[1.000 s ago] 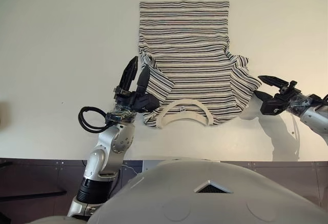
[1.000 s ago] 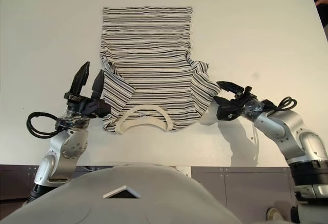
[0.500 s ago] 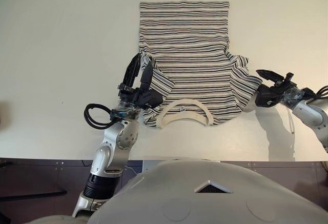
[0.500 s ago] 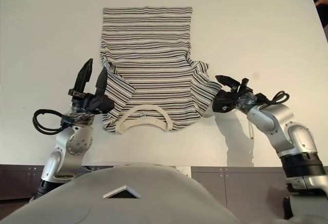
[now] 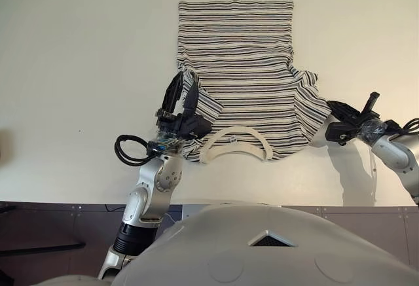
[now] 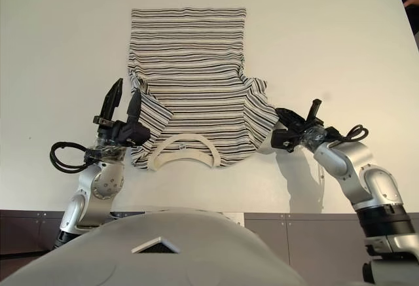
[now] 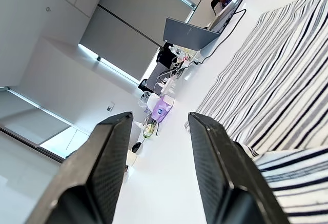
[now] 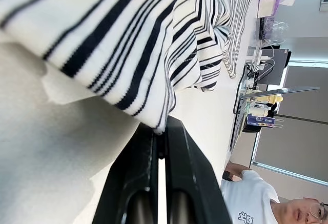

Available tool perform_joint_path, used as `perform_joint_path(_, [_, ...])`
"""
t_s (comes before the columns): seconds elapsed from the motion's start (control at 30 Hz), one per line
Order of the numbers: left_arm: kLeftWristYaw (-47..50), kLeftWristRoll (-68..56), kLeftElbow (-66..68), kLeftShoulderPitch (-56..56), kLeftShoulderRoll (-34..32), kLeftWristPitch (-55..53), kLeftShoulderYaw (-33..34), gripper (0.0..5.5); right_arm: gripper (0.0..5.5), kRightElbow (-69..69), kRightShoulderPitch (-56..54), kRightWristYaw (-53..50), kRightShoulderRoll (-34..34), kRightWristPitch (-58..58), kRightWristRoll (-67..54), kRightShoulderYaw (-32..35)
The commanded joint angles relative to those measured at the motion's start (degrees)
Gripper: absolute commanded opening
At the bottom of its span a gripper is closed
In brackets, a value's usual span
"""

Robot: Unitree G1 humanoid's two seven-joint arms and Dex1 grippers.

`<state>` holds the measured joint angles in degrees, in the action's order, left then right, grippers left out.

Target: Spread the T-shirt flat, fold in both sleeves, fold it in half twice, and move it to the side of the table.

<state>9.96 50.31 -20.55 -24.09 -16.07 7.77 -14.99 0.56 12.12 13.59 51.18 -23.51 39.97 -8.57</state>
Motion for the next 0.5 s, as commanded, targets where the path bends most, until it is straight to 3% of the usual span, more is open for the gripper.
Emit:
perform_joint_path(0.03, [0.01,0.26,-0.72,-0.54,-0.13,-0.33,0.04,2.01,0.13,-7.14,1.98,-2.06,-2.08,-2.02,-5.07,3.53])
perform_joint_path(0.2, [-0.79,-0.29,-0.56,-0.11,-0.81,-0.26,0.44,2.01,0.13,-10.22,2.91,-2.62,-5.14,-3.29,-4.96,1.97])
perform_joint_path(0.5, [-3.08,-3.39,0.94,1.34,-5.47,1.08,4.44,2.01,0.13,-11.24,-4.43,2.88,-13.99,-1.18,-1.75,-8.31])
